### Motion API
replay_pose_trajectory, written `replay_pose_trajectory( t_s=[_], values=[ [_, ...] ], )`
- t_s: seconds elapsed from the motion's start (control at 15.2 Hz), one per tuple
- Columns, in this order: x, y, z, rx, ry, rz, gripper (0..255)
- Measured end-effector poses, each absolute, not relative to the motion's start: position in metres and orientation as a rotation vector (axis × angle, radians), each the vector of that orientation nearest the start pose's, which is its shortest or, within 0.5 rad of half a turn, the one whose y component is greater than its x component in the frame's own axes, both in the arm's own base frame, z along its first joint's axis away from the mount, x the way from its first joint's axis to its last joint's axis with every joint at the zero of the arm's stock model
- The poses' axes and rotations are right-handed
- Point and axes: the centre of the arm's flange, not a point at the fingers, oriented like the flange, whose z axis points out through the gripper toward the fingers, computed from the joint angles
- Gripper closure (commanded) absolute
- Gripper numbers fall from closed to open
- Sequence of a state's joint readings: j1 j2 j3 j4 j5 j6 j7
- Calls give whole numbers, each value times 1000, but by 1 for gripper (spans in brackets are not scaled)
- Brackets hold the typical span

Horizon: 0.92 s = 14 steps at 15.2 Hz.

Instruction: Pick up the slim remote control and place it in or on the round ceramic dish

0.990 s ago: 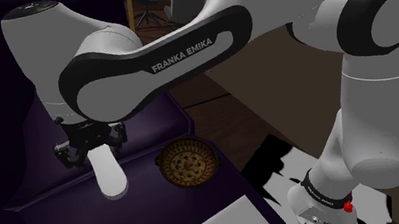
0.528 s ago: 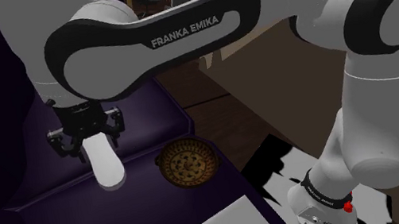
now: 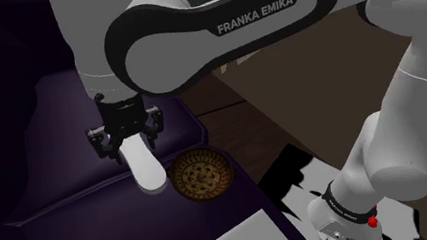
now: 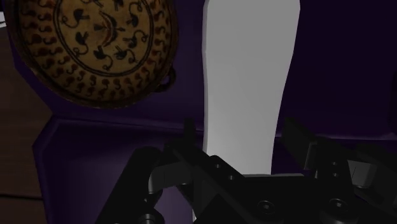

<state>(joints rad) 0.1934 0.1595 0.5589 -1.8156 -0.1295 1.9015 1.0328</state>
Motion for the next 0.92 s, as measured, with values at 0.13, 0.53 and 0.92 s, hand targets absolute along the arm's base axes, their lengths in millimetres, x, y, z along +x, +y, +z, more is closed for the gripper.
replay_pose_trajectory(
  t_s=[0.13,0.53,0.92],
  values=[
    [433,370,458,-3180,381,2,255],
    [384,306,463,-3180,383,1,255],
    [352,267,452,-3179,384,2,255]
  ],
)
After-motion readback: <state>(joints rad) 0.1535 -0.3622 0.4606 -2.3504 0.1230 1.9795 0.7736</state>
